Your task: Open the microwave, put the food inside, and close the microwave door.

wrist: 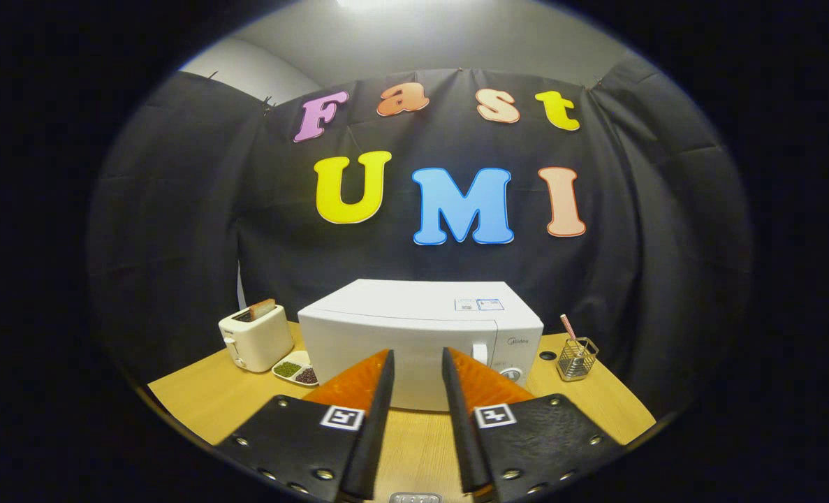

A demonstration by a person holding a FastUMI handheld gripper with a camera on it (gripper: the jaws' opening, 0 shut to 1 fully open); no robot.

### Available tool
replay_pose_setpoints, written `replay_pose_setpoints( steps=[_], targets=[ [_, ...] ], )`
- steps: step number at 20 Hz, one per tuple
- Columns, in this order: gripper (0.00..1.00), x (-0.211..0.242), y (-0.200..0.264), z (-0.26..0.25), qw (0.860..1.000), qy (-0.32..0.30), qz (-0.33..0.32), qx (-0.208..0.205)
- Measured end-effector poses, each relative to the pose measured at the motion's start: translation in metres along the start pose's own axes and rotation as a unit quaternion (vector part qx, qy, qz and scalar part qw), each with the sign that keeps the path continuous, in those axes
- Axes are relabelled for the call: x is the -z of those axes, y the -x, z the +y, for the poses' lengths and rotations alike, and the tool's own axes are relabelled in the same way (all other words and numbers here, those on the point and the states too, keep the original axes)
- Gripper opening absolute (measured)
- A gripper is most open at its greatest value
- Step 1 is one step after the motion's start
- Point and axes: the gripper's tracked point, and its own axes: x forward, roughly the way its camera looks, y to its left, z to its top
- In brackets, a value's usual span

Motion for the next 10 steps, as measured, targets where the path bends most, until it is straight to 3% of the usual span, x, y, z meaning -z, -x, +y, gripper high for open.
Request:
replay_pose_setpoints(
  steps=[2,4,9,10],
  targets=[
    [0.78,0.003,0.014,-0.003,1.000,0.007,-0.003,0.005],
    [0.91,0.006,0.027,-0.006,1.000,0.017,-0.007,0.011],
    [0.91,0.014,0.045,-0.008,1.000,0.015,-0.001,0.009],
    [0.95,0.011,0.044,-0.007,1.000,0.009,-0.005,0.012]
  ],
)
